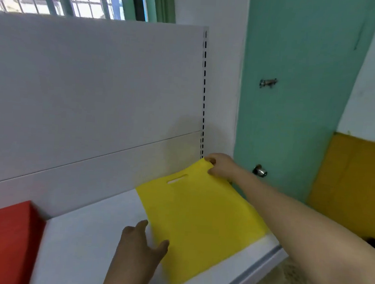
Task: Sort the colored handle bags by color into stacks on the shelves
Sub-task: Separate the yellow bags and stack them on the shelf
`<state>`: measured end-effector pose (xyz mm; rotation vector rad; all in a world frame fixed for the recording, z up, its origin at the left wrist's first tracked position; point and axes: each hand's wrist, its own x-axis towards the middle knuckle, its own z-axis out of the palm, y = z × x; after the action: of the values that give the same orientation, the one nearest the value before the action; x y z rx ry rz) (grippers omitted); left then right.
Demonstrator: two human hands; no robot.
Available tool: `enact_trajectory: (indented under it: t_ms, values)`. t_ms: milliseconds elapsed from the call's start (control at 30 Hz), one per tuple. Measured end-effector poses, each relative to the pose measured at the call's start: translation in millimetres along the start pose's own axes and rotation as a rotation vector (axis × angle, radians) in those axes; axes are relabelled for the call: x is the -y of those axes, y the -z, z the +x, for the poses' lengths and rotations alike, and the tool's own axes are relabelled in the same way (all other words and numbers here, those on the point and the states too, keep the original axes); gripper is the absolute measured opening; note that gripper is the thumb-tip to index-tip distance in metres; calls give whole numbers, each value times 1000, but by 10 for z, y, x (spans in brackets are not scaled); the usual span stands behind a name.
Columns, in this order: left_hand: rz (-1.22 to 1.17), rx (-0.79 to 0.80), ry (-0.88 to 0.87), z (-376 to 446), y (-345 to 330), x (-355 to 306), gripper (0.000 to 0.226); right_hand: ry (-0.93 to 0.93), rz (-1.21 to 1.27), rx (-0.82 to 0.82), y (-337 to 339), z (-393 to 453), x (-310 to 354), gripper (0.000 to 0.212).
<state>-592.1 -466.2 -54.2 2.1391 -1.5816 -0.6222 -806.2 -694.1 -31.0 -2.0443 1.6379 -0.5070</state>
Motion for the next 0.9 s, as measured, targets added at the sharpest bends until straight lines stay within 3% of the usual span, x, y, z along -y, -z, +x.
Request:
enact_trajectory:
  t_ms: [200, 367, 533, 633, 800, 900]
  values:
    - [174, 3, 65, 181, -247, -320, 86, 8, -186, 92, -116, 392, -53, 39]
    - [61, -54, 178, 273, -355, -451, 85, -1, -295, 193, -100, 452, 16, 31]
    - [-37, -115, 224, 306, -384, -449, 77, 13, -468, 193, -117, 435, 167, 20]
    - [-217, -222, 201, 265, -330, -400, 65, 218, -532, 106, -184, 313, 585, 21]
    - [-264, -539, 193, -54, -69, -254, 56, 653, -235, 76, -600, -33, 1613, 49]
    - [-254, -744, 221, -417, 193, 50, 54, 795, -67, 119, -911, -327, 2221, 62]
